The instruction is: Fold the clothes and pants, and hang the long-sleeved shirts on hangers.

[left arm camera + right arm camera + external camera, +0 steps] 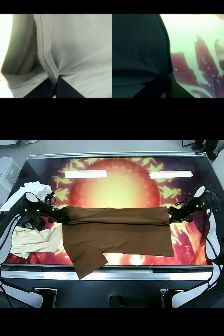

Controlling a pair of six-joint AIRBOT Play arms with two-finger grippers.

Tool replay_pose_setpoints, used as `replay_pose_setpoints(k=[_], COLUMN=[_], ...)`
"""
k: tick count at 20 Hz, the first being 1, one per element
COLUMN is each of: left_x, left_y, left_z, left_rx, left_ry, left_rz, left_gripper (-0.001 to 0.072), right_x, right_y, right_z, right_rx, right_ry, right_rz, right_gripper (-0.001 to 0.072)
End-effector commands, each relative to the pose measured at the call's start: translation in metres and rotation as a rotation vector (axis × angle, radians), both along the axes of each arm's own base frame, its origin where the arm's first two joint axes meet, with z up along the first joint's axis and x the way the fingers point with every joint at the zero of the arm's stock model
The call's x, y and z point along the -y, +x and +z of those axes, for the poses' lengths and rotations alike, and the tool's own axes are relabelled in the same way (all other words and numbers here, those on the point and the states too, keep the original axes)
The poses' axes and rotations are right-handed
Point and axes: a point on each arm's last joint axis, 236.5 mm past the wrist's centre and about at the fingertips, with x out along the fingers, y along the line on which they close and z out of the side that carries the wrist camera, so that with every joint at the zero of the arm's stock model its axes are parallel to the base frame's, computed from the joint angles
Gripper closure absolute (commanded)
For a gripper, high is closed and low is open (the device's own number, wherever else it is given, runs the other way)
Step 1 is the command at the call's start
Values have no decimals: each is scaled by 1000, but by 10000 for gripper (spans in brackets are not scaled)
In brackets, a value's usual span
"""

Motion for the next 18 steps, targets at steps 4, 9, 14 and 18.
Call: replay_pose_setpoints(k=[4, 9, 14, 18], left_x=[-9, -24, -41, -2], left_y=[-1, -14, -110, -198], left_z=[-11, 34, 41, -10], left_rx=[-29, -33, -111, -163], left_ry=[38, -3, 0, -100], left_rz=[21, -46, -71, -16], left_gripper=[686, 156, 206, 207], right_x=[-9, 16, 58, 33], right_y=[-32, -26, -105, -139], right_z=[-11, 41, 58, 37], right_rx=[-118, -35, -136, -162], right_ry=[37, 25, 92, 141], right_rz=[12, 7, -202, -176], right_gripper=[665, 147, 138, 139])
